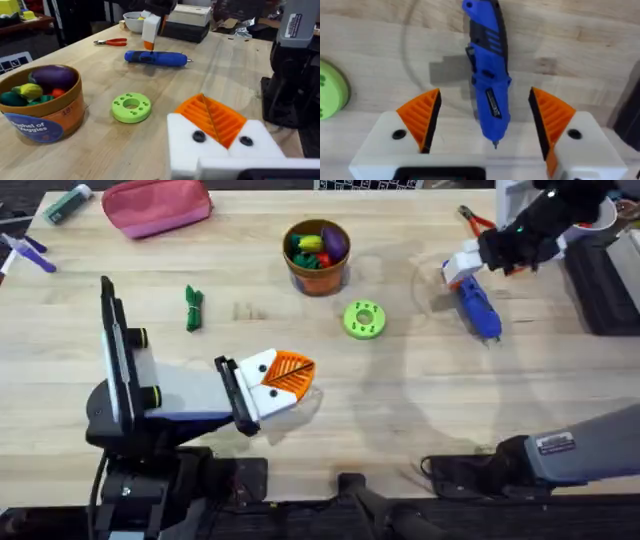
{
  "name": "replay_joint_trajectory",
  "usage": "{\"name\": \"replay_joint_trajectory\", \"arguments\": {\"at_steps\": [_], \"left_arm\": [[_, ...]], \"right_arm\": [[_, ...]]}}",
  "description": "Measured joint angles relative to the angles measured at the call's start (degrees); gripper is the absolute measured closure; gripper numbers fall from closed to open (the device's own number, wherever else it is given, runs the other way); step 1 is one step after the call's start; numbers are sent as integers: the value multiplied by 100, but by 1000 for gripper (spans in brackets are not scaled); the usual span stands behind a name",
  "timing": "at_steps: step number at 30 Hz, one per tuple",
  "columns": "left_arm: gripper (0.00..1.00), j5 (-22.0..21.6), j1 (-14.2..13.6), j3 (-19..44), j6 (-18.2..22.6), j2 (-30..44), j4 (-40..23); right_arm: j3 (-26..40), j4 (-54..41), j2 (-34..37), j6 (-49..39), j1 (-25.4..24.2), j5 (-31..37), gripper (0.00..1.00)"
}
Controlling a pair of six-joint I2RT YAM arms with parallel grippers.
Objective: Pick up the gripper from the table and insert it into the empty holder that is missing its gripper. Then pick up a screw, insert it into the mounting hole, and use the screwdriver to tighten it. Finally, clean up the table by picking up the vegetable and placing it into the bucket.
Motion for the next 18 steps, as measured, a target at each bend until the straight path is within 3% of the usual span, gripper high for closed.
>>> {"name": "replay_joint_trajectory", "arguments": {"at_steps": [18], "left_arm": [[994, 0, 0, 0, 0, 0, 0]], "right_arm": [[0, 518, 888, -409, -303, -252, 8]]}}
